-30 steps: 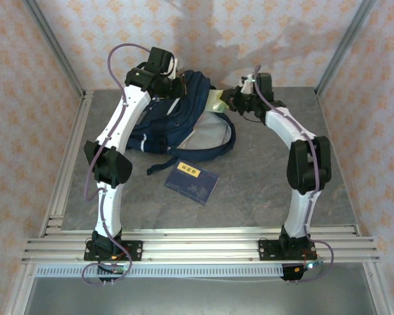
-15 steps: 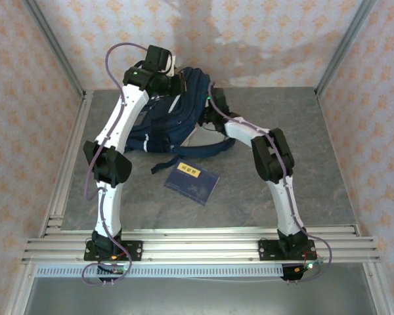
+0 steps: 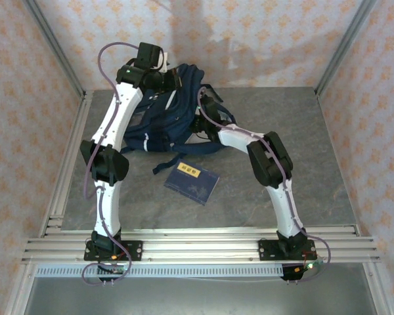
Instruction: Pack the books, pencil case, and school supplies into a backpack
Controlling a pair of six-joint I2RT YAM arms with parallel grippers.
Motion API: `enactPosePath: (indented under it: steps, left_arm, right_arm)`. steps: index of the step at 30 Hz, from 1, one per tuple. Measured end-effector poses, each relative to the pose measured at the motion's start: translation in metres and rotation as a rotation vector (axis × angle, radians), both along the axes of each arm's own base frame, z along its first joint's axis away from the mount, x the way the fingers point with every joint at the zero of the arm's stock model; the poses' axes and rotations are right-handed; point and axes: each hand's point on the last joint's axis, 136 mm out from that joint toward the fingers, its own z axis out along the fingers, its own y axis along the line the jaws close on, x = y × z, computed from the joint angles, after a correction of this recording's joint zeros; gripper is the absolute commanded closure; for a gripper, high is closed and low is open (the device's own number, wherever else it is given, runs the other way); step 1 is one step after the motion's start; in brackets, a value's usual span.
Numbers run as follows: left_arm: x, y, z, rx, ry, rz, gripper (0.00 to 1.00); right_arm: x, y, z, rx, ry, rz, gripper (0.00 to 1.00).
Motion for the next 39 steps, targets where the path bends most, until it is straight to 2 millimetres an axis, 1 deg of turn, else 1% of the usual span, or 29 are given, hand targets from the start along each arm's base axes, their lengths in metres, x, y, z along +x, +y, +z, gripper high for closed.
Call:
enactPosePath:
  steps: [3,8,9,11,13,14,15,17,19,21,23,25,27,29,31,33,35,36,37,38,39]
  left_arm:
    - [0.001,0.002,-0.003,-0.010,0.005,-0.004,1.00]
    - [0.003,0.000,-0.008,-0.017,0.008,-0.010,1.00]
    - [0.004,-0.001,-0.010,-0.021,0.010,-0.010,1.00]
    - [0.004,-0.001,-0.012,-0.023,0.013,-0.010,1.00]
    - [0.004,-0.003,-0.013,-0.023,0.014,-0.012,1.00]
    - [0.004,-0.005,-0.014,-0.022,0.014,-0.016,1.00]
    - [0.003,-0.008,-0.015,-0.019,0.016,-0.020,0.97]
    - [0.000,-0.015,-0.016,-0.005,0.014,-0.030,0.88]
    - [-0.003,-0.024,-0.020,0.018,0.015,-0.043,0.75]
    - [-0.006,-0.033,-0.022,0.039,0.014,-0.051,0.65]
    - [-0.010,-0.040,-0.023,0.057,0.006,-0.056,0.60]
    - [-0.022,-0.044,-0.028,0.070,0.020,-0.058,0.57]
    - [-0.041,-0.042,-0.036,0.086,0.041,-0.051,0.56]
    - [-0.067,-0.032,-0.039,0.097,0.057,-0.022,0.56]
    - [-0.092,-0.022,-0.033,0.094,0.041,0.013,0.56]
    - [-0.120,-0.010,-0.026,0.081,0.006,0.058,0.57]
    - [-0.148,0.001,-0.027,0.058,-0.017,0.107,0.56]
    - [-0.162,0.005,-0.033,0.040,-0.019,0.131,0.56]
    - [-0.175,0.010,-0.044,0.023,-0.007,0.158,0.56]
    - [-0.184,0.014,-0.057,0.009,0.008,0.178,0.56]
    - [-0.195,0.017,-0.076,0.002,0.035,0.203,0.56]
  right_arm:
    - [0.007,-0.030,0.011,0.001,-0.037,-0.086,0.27]
    - [0.024,-0.067,0.036,0.036,-0.085,-0.199,0.35]
    - [0.024,-0.075,0.039,0.035,-0.093,-0.228,0.36]
    - [0.020,-0.089,0.041,0.011,-0.104,-0.272,0.33]
    - [0.015,-0.104,0.044,-0.048,-0.105,-0.318,0.34]
    - [0.012,-0.110,0.049,-0.075,-0.112,-0.334,0.34]
    - [0.007,-0.119,0.056,-0.107,-0.120,-0.357,0.32]
    - [-0.006,-0.136,0.074,-0.156,-0.146,-0.398,0.28]
    - [-0.027,-0.155,0.098,-0.190,-0.190,-0.431,0.23]
    - [-0.047,-0.170,0.115,-0.212,-0.228,-0.450,0.16]
    - [-0.067,-0.182,0.124,-0.235,-0.259,-0.453,0.10]
    - [-0.087,-0.190,0.120,-0.275,-0.267,-0.432,0.05]
    - [-0.103,-0.193,0.109,-0.312,-0.253,-0.398,0.01]
    - [-0.120,-0.195,0.093,-0.342,-0.224,-0.354,0.00]
    - [-0.134,-0.194,0.076,-0.352,-0.184,-0.305,0.00]
    - [-0.146,-0.188,0.057,-0.352,-0.137,-0.242,0.01]
    - [-0.159,-0.179,0.038,-0.358,-0.080,-0.176,0.04]
    - [-0.164,-0.174,0.028,-0.367,-0.052,-0.145,0.07]
    - [-0.169,-0.169,0.019,-0.377,-0.023,-0.115,0.10]
    - [-0.173,-0.164,0.008,-0.391,0.008,-0.085,0.13]
    - [-0.175,-0.160,-0.004,-0.412,0.045,-0.058,0.16]
